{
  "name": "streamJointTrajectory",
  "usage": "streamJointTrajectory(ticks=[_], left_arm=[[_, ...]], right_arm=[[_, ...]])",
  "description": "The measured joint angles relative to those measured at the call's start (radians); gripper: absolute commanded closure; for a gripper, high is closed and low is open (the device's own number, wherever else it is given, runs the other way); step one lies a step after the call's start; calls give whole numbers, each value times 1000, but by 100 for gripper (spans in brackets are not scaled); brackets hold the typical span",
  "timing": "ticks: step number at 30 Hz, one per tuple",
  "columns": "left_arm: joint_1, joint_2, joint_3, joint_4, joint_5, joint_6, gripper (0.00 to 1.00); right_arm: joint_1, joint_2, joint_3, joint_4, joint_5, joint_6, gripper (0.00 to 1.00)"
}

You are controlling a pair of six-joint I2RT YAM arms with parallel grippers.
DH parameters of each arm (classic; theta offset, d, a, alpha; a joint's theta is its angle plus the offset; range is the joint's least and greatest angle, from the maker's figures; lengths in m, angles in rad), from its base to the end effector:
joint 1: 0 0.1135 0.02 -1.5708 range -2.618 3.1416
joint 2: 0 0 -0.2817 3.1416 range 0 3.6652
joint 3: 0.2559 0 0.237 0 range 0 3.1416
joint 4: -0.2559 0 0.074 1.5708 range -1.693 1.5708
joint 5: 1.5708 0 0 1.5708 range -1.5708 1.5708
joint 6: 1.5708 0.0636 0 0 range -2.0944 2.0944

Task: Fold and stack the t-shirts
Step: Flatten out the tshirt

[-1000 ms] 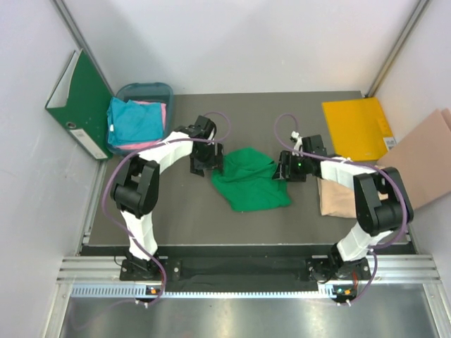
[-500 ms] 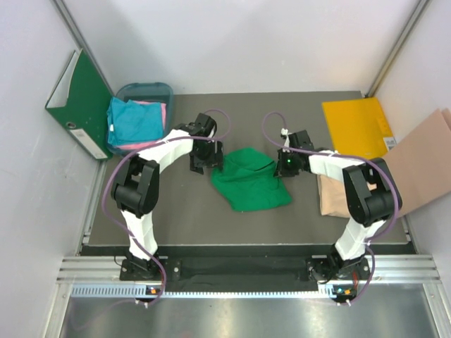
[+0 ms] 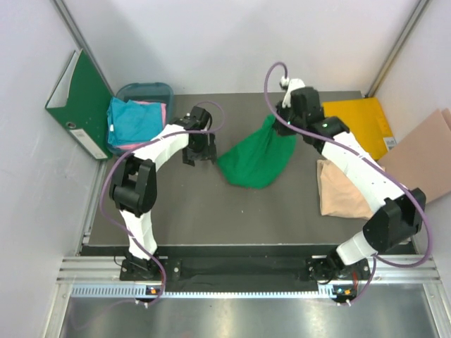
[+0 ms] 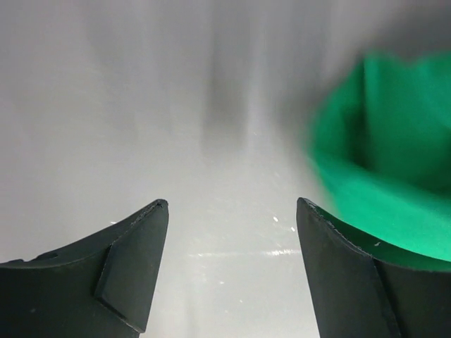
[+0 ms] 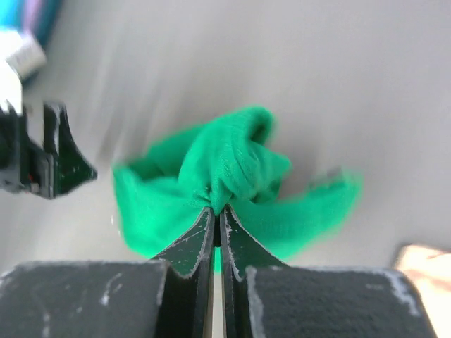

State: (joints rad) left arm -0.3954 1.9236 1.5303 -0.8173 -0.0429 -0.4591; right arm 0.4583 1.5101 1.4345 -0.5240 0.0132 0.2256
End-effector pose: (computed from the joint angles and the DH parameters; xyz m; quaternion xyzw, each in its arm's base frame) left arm 0.3707 -0.1518 0.2167 -0.0352 0.9830 -0.0550 0.1717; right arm 0.3140 0.1539 0.3595 -0.0996 0.8788 0.1510 0.4417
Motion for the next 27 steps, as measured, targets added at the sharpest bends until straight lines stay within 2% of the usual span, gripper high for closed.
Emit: streamJointTrajectory(ticks=[4,9,12,15,18,21,27], left_arm=[[69,-11,19,0,-6,5,22],[161,-56,26,-6,-11,23,22],[171,-74,25,-12,-14,32,22],[164,-85,8,-13,-4,36,22],[159,-90,-20,-16,5,39,22],[159,-90,-27,-21,9,42,22],[159,-89,-27,-22,8,47,22]], right_arm=[[-24,-22,144,-41,91,-21,100],[-220,-35,289,-127,193,-61,100],[-336,-36,391,-156,283,-106,100],[-364,-55,476,-158,349,-134,100],[-341,-99,491,-162,346,-130,100],[-262,-148,439,-158,318,-126,100],[91,-145,202,-169,175,-126,100]])
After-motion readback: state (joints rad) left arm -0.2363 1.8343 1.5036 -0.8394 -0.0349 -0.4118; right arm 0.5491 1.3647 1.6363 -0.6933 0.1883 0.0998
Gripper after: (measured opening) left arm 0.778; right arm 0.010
